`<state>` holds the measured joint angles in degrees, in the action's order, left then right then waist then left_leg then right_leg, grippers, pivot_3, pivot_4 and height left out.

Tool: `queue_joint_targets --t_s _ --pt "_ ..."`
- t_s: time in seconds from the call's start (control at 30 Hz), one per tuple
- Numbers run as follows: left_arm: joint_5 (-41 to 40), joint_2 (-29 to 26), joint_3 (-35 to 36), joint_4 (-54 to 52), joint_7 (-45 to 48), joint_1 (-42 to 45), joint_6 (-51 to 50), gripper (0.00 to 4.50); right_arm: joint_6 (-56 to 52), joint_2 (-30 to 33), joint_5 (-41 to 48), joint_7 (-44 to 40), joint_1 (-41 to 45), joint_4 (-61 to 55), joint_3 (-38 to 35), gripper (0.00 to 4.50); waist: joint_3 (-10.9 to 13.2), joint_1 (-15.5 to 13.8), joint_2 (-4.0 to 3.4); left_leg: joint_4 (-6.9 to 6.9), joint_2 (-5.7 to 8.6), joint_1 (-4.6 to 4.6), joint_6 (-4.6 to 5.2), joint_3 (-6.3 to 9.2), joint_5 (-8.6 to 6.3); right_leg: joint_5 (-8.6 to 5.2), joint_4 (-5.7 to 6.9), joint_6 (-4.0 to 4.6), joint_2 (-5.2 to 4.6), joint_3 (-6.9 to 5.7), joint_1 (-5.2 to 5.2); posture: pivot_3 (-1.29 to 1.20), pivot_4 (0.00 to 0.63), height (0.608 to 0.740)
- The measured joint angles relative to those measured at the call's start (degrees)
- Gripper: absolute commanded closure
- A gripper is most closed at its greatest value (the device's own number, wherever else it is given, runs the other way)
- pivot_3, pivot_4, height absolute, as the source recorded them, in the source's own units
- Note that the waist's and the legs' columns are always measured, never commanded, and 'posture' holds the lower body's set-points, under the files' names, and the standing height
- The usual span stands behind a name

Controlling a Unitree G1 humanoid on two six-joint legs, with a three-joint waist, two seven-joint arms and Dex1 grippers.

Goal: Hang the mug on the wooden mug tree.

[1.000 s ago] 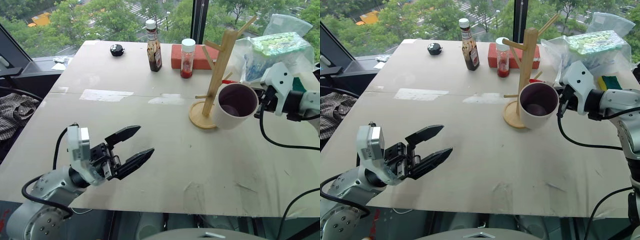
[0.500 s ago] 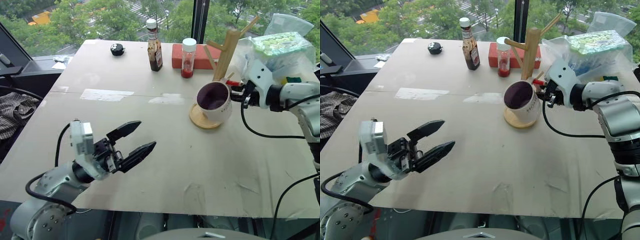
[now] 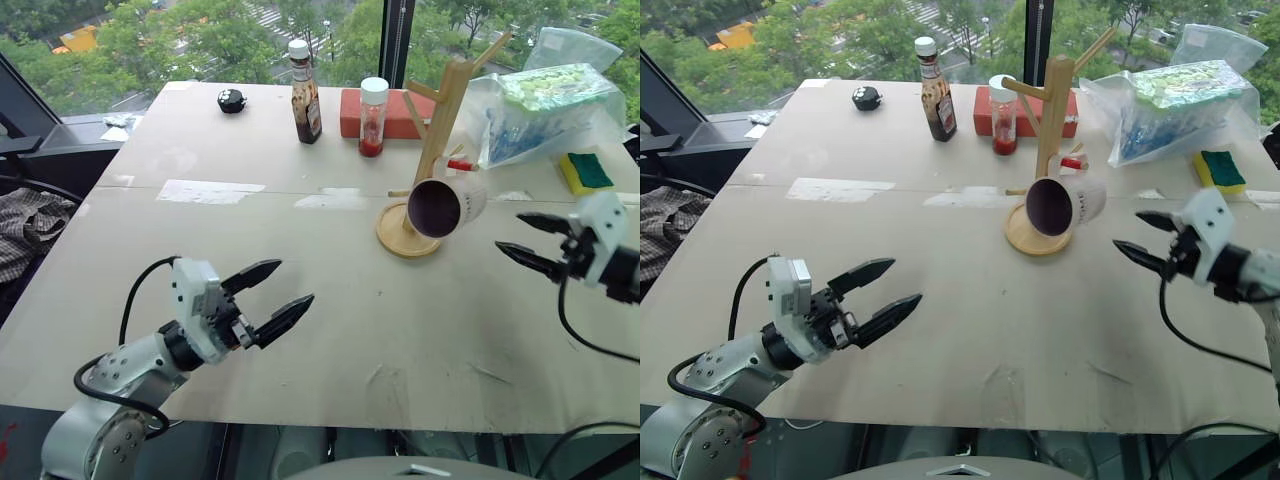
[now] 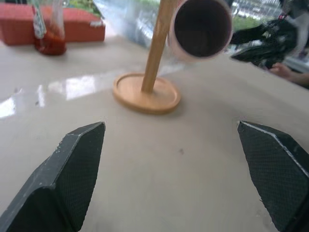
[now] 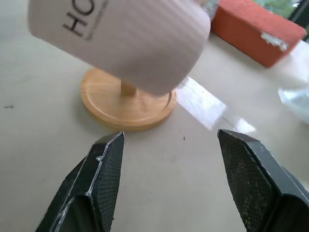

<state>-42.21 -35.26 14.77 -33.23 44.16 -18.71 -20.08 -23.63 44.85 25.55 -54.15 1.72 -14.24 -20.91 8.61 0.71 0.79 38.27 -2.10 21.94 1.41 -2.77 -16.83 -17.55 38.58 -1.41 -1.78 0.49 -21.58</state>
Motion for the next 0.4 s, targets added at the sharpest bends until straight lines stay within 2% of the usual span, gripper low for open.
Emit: queue_joint_targets --t_s 0.03,0.13,0.4 --pt "0.99 0.0 0.3 2.12 1.64 -1.18 1.5 0.0 0.64 -0.15 0.25 -0.87 -4.12 -0.09 -0.93 0.12 0.0 -0.08 0.01 0.0 0.0 0.0 0.0 0.0 0.0 0.0 -0.03 0.0 0.0 -0.01 0.01 0.0 0.15 0.74" --pt "3.49 -0.03 1.23 9.18 6.19 -4.65 4.9 0.0 3.56 -1.43 -0.5 -2.38 -13.47 -0.06 -2.21 0.05 0.0 -0.18 0.01 0.01 0.0 0.03 0.22 -0.03 -0.13 -0.01 -0.08 -0.01 -0.02 0.0 0.0 0.0 0.15 0.74" --pt "6.61 0.06 1.35 15.58 12.15 -5.51 10.45 0.0 8.97 -2.42 -2.46 -2.08 -18.01 2.14 -2.99 0.05 -0.04 0.0 0.09 0.06 0.0 -0.18 0.28 -0.08 -0.16 0.0 0.13 0.0 -0.02 0.06 0.09 0.0 0.15 0.74"
